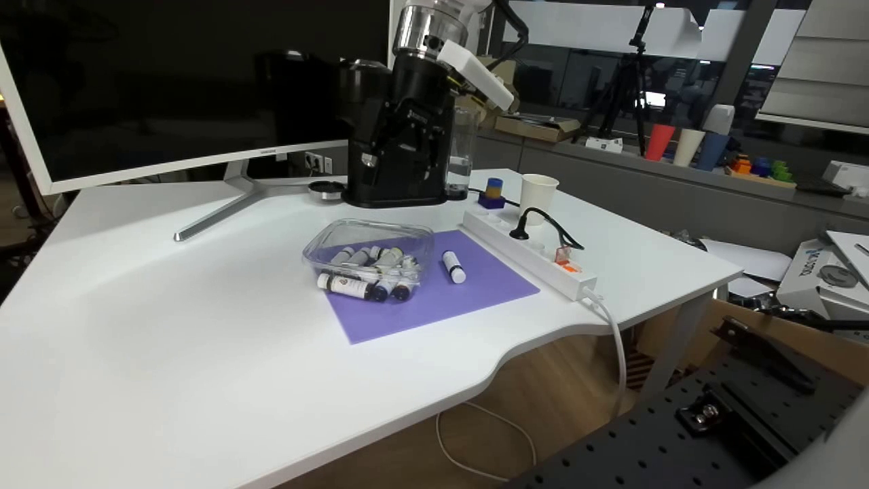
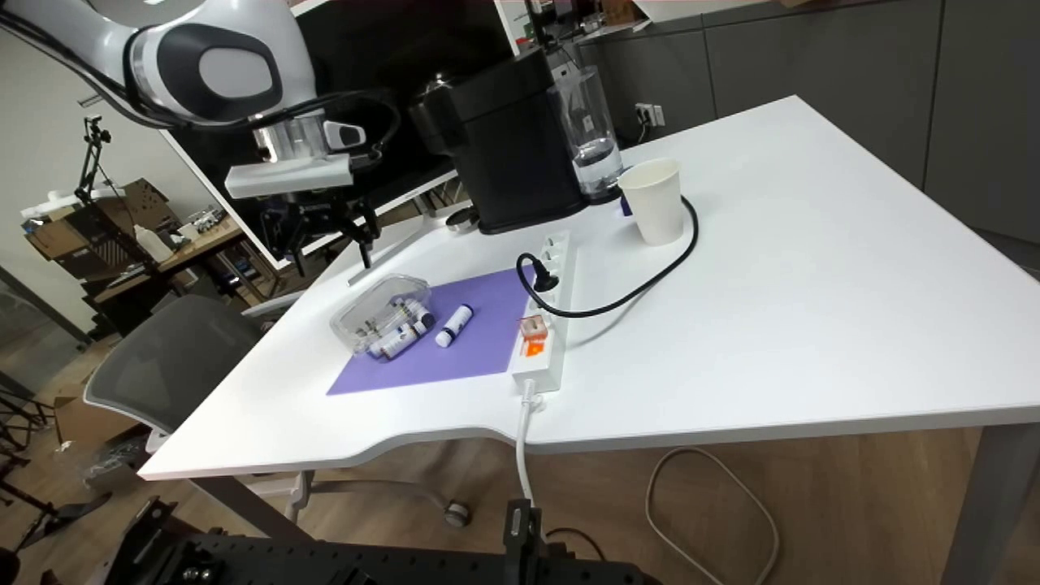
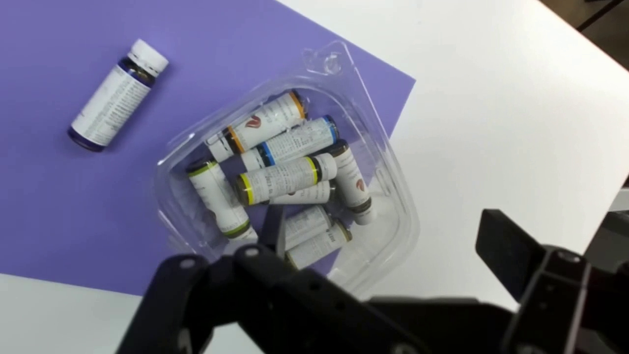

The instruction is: Close the lid of the bowl

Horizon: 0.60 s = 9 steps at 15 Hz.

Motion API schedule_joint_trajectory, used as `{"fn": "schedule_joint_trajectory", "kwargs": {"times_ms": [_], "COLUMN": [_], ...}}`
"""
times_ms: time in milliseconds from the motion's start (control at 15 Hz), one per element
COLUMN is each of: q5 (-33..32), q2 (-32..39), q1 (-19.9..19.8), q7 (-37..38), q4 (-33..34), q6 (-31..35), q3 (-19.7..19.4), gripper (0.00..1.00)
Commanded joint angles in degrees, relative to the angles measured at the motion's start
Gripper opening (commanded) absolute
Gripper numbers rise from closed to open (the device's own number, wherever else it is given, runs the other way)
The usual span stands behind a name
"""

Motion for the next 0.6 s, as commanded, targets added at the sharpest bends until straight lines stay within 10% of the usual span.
{"fn": "schedule_joint_trajectory", "kwargs": {"times_ms": [0,533], "q5": [-7.3,-24.7], "q2": [-3.8,-9.0], "q1": [1.8,0.9], "q7": [14.5,44.7], "q4": [-2.5,-4.3], "q6": [1.4,-4.6], "q3": [-1.9,-1.6], "gripper": [1.00,1.00]}}
